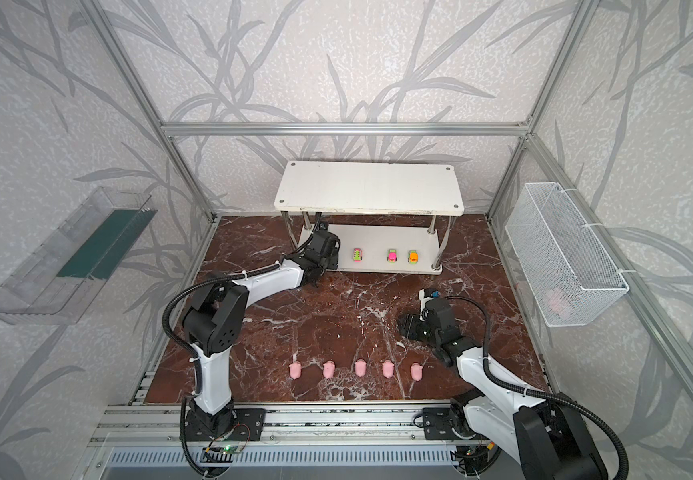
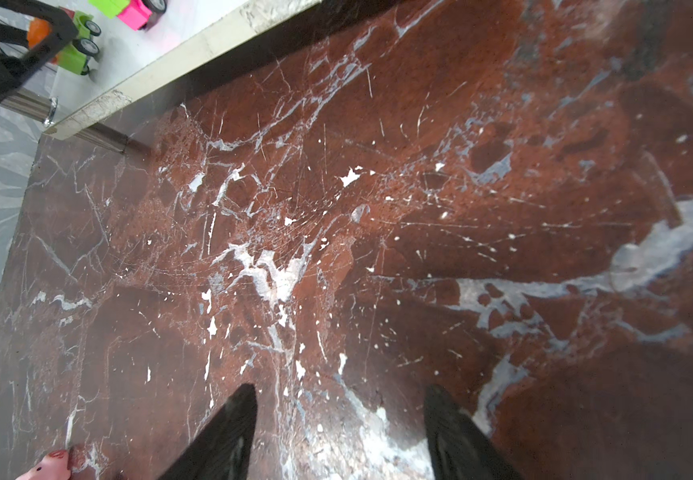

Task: Place and organize the plastic toys onto the shelf
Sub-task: 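Lower the orange-topped truck onto the lower shelf beside the pink truck, then open and raise the left gripper while the right gripper moves over the pigs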

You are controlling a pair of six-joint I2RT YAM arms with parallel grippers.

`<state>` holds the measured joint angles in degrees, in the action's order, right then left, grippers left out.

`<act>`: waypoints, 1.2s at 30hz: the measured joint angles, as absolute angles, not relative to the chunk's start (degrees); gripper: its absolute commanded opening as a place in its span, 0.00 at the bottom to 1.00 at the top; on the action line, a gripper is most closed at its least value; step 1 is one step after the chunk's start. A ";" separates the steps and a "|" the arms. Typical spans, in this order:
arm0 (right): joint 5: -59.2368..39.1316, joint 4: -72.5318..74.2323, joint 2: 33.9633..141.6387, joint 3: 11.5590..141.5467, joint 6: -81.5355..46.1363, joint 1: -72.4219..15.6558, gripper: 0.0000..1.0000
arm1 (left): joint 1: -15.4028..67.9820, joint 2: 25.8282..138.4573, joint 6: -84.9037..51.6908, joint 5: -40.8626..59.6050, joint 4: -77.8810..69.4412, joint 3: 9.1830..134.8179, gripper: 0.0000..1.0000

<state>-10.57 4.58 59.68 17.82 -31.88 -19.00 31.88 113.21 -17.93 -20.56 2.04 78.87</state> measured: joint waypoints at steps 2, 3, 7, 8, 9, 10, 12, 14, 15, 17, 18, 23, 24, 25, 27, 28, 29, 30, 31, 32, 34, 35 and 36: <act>-10.57 4.69 59.90 17.82 -31.88 -19.00 0.65 | 31.97 111.92 -17.80 -20.86 2.11 78.24 0.54; -10.57 4.75 60.01 17.82 -31.88 -19.00 0.65 | 32.10 111.35 -17.72 -20.95 2.17 77.82 0.55; -10.59 4.91 60.34 17.82 -31.90 -19.00 0.65 | 32.27 109.97 -17.50 -21.50 2.52 76.38 0.55; -10.59 4.91 60.36 17.82 -31.90 -19.00 0.65 | 32.36 109.58 -17.47 -21.61 2.57 75.99 0.55; -10.59 4.93 60.36 17.82 -31.88 -19.00 0.65 | 32.51 109.08 -17.47 -21.74 2.59 75.59 0.55; -10.59 4.93 60.36 17.82 -31.90 -19.00 0.65 | 32.67 108.57 -17.45 -21.89 2.68 75.22 0.55; -10.59 4.91 60.36 17.82 -31.88 -19.00 0.65 | 33.21 107.00 -17.37 -22.31 2.76 74.11 0.56; -10.61 4.91 60.36 17.82 -31.88 -19.00 0.65 | 33.87 105.38 -17.15 -22.65 2.94 73.03 0.56; -10.61 4.91 60.36 17.82 -31.90 -19.00 0.65 | 34.17 104.66 -17.06 -22.70 3.03 72.64 0.56; -10.63 4.93 60.45 17.82 -31.88 -19.00 0.65 | 34.48 104.20 -16.91 -22.85 3.29 72.58 0.56; -10.70 4.93 60.51 17.82 -31.88 -19.00 0.65 | 34.52 104.20 -16.88 -22.92 3.33 72.58 0.56; -11.03 4.84 60.42 17.82 -31.90 -19.00 0.65 | 34.59 103.72 -17.02 -23.07 2.81 71.02 0.56; -11.03 4.75 60.18 17.82 -31.88 -19.00 0.65 | 34.76 103.13 -17.12 -23.07 2.57 70.24 0.56; -11.03 4.67 59.90 17.82 -31.88 -19.00 0.65 | 34.98 102.35 -17.28 -23.09 2.24 69.36 0.56; -11.00 4.32 58.96 17.82 -31.86 -19.00 0.65 | 35.79 99.90 -17.69 -23.07 1.37 67.35 0.56; -11.00 4.16 58.50 17.82 -31.86 -19.00 0.65 | 36.16 98.76 -17.82 -23.05 0.95 66.85 0.56; -10.98 3.90 57.91 17.82 -31.83 -19.00 0.65 | 36.51 97.41 -18.06 -22.94 0.27 66.43 0.56; -10.98 3.53 57.32 17.82 -31.83 -19.00 0.65 | 36.82 96.01 -18.28 -22.79 -0.49 66.13 0.56; -10.98 3.07 56.84 17.82 -31.79 -19.00 0.65 | 37.10 94.89 -18.68 -22.55 -1.04 65.95 0.56; -10.98 2.52 56.34 17.82 -31.68 -19.00 0.65 | 37.43 93.78 -19.11 -22.35 -1.83 65.65 0.56; -10.98 0.99 55.11 17.82 -31.64 -19.00 0.65 | 38.02 91.79 -19.27 -21.10 -3.90 64.12 0.56; -10.96 -0.10 54.15 17.82 -31.64 -19.00 0.65 | 38.30 90.72 -19.55 -20.32 -4.97 62.74 0.56; -10.96 -1.43 52.84 17.85 -31.62 -19.00 0.65 | 38.68 89.69 -19.90 -19.55 -5.76 61.17 0.56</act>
